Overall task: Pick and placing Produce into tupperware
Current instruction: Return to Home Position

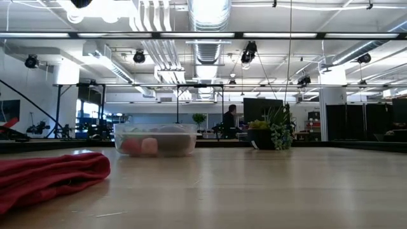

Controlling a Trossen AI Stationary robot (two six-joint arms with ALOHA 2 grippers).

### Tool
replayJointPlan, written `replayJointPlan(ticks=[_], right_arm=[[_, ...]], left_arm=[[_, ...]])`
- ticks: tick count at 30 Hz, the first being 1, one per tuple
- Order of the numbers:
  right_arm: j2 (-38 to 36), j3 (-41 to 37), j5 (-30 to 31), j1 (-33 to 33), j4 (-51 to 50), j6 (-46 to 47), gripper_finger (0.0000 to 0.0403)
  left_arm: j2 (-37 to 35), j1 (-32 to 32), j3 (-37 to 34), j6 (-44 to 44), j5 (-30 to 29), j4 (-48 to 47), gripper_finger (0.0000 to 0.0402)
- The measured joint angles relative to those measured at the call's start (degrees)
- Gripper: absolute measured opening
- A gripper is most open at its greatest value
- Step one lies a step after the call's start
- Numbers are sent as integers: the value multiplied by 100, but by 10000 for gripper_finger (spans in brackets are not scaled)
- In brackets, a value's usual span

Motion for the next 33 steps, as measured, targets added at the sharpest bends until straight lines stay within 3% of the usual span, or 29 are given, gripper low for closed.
replayJointPlan(ticks=[3, 6, 12, 17, 20, 30, 33], right_arm=[[46, -729, -191, -61, 1271, -23, 352], [14, -1167, -195, -187, 1761, -31, 352], [-553, -1788, -373, -658, 1680, -89, 352], [-1540, -2481, -737, -1242, 1723, -328, 352], [-2232, -2854, -738, -1445, 1435, -395, 352], [-4266, -3738, -378, -1559, 456, -368, 352], [-4684, -4040, -348, -1561, 473, -415, 352]], left_arm=[[-255, -39, -422, 5, 78, 315, 230], [-618, -37, -718, 184, 77, 304, 230], [-1740, 61, -848, 626, -334, -529, 230], [-2916, 59, -780, 746, -402, -1137, 230], [-2808, 57, -609, 775, -516, -2030, 230], [-2805, 66, -358, 917, -1394, -2099, 230], [-2804, 62, -424, 903, -1327, -2255, 230]])
